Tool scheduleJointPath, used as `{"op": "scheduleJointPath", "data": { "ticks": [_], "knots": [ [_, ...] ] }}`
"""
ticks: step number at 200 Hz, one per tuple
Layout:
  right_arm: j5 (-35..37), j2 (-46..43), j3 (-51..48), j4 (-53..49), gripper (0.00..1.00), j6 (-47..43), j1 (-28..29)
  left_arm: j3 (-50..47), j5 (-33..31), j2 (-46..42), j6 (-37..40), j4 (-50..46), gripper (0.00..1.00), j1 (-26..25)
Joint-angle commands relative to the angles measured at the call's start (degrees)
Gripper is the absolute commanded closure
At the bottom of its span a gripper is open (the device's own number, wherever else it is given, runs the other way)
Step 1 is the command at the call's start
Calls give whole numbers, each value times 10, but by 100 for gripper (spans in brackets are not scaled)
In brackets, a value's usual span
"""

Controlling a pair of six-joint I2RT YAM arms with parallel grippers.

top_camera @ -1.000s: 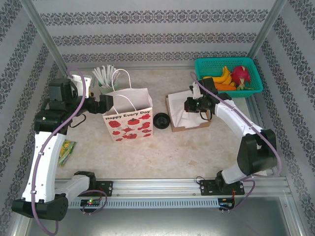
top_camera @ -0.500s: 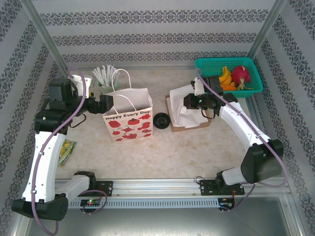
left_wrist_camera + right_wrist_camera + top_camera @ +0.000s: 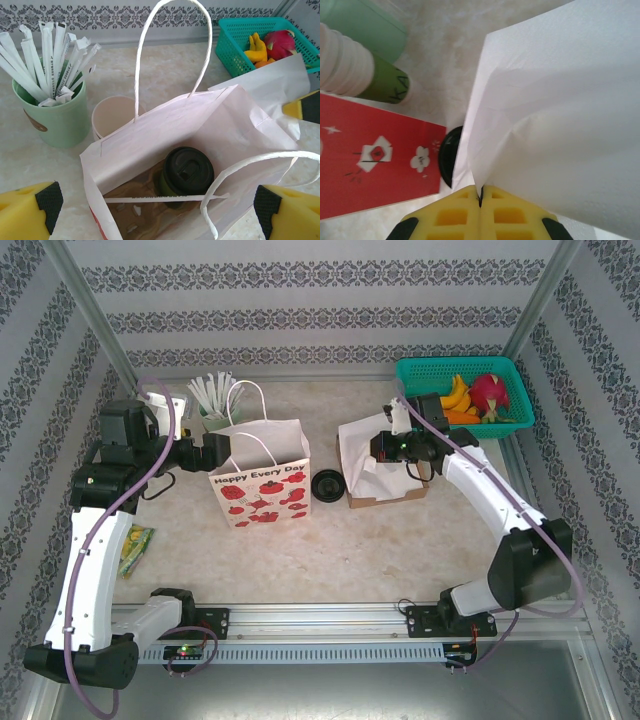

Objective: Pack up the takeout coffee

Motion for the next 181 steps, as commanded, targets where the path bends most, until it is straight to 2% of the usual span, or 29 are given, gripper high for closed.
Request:
{"op": "scheduleJointPath", "data": {
  "ticks": [1, 12, 27, 42, 60, 87, 106, 150, 181],
  "knots": [
    [48, 32, -15, -9, 92, -17, -5, -4, 10, -8, -4, 12, 0, 5],
    [56, 45, -13, -16, 87, -24, -5, -3, 10, -8, -4, 11, 0, 5],
    [77, 57, -5, -27, 74, -27, -1, -3, 9, -8, -3, 10, 0, 6],
    [105, 55, -4, -29, 54, -34, 12, -2, 8, -8, -4, 9, 0, 5],
    [146, 53, -4, -29, 37, -51, 32, -3, 8, -7, -4, 9, 0, 5],
    [190, 52, -14, -12, 22, -79, 74, -2, 5, -6, -4, 10, 0, 5],
    [197, 67, -11, -3, 20, -71, 101, -2, 3, -6, -7, 11, 0, 5],
    [252, 122, 11, 26, 16, 27, 161, -4, -3, -7, -20, 20, 0, 5],
    [278, 179, 48, 13, 25, 42, 192, -2, -12, -8, -27, 21, 0, 6]
  ]
}}
